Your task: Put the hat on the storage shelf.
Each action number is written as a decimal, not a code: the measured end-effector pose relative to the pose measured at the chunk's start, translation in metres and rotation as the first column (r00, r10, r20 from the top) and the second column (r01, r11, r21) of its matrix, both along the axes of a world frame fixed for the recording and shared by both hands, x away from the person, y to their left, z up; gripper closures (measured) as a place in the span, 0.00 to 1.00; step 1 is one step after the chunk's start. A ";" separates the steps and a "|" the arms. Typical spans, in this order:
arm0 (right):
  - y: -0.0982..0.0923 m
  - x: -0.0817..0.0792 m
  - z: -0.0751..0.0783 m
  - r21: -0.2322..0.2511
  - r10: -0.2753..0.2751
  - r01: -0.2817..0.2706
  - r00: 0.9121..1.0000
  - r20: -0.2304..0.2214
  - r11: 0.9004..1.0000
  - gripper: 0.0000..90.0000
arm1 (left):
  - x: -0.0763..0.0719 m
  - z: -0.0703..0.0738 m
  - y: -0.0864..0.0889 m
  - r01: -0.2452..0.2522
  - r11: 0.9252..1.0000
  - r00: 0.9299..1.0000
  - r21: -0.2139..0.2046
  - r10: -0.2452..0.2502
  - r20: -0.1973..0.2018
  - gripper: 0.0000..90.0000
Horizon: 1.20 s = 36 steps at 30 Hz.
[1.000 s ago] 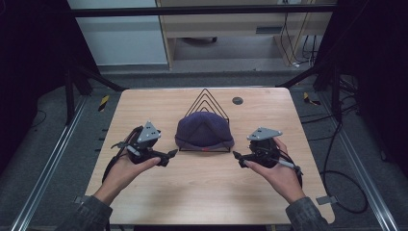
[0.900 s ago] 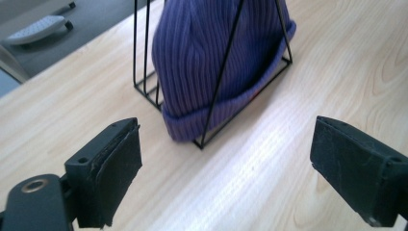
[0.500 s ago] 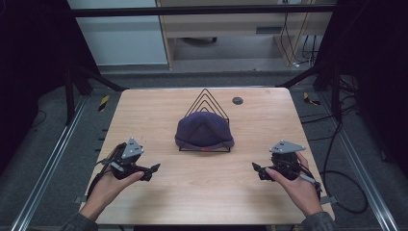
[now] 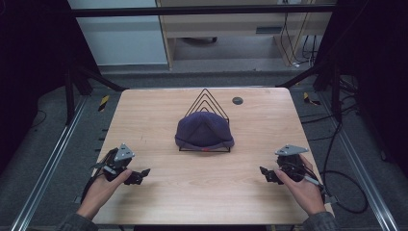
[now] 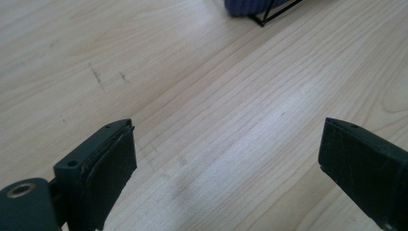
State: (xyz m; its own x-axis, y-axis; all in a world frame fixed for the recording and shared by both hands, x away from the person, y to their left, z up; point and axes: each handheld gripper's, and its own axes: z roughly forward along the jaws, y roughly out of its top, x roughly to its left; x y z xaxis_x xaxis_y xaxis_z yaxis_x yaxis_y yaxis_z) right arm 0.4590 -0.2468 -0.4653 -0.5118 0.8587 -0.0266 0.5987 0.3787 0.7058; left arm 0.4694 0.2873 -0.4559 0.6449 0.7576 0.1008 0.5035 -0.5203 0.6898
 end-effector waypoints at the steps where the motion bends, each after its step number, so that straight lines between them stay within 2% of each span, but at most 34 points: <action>1: -0.001 0.001 -0.003 0.000 -0.009 0.009 1.000 -0.007 1.000 0.13 | 0.002 -0.003 0.001 -0.006 1.000 1.000 0.006 0.006 -0.003 0.07; 4: -0.004 0.007 -0.011 0.000 -0.024 0.024 1.000 -0.020 1.000 0.13 | 0.007 -0.011 0.002 -0.014 1.000 1.000 0.003 0.014 -0.013 0.07; 6: -0.008 0.012 -0.016 0.001 -0.051 0.051 0.999 -0.015 0.999 0.13 | 0.012 -0.016 0.002 -0.025 1.000 1.000 0.005 0.025 -0.003 0.07; 8: -0.012 0.017 -0.021 0.007 -0.082 0.082 0.997 -0.012 0.997 0.14 | 0.017 -0.020 0.004 -0.035 0.999 0.999 0.009 0.035 0.003 0.07; 11: -0.016 0.023 -0.027 0.019 -0.127 0.127 0.992 -0.015 0.992 0.14 | 0.024 -0.025 0.007 -0.051 0.998 0.999 -0.021 0.051 0.000 0.07; 14: -0.018 0.027 -0.030 0.022 -0.159 0.160 0.987 -0.018 0.987 0.14 | 0.029 -0.030 0.007 -0.052 0.999 0.999 -0.016 0.052 -0.002 0.07; 16: -0.019 0.028 -0.031 0.033 -0.164 0.165 0.986 -0.023 0.986 0.14 | 0.031 -0.033 0.006 -0.051 0.998 0.999 -0.022 0.050 -0.020 0.06; 22: -0.015 0.028 -0.038 0.021 -0.147 0.148 0.988 -0.040 0.989 0.12 | 0.035 -0.041 0.005 -0.050 0.999 0.997 -0.019 0.048 -0.066 0.05; 25: -0.014 0.028 -0.040 0.015 -0.146 0.146 0.989 -0.034 0.989 0.11 | 0.035 -0.043 0.003 -0.050 0.999 0.996 -0.005 0.050 -0.081 0.04; 27: -0.013 0.027 -0.041 0.014 -0.151 0.151 0.988 -0.026 0.988 0.09 | 0.033 -0.045 0.004 -0.065 0.997 0.995 -0.031 0.062 -0.084 0.05; 31: -0.010 0.022 -0.047 0.042 -0.165 0.163 0.986 0.028 0.986 0.08 | 0.029 -0.049 0.004 -0.061 0.997 0.997 -0.051 0.059 -0.056 0.02; 36: -0.011 0.022 -0.047 0.041 -0.162 0.161 0.986 0.029 0.986 0.08 | 0.028 -0.051 0.005 -0.051 0.996 0.998 -0.069 0.048 -0.044 0.00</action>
State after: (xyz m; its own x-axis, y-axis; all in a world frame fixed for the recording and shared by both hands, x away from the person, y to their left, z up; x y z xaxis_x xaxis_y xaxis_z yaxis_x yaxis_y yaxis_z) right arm 0.4812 -0.2576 -0.5124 -0.3657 0.9307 -0.0062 0.6266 0.2511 0.7378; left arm 0.4970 0.2927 -0.5073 0.6087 0.7932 0.0193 0.5573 -0.4448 0.7011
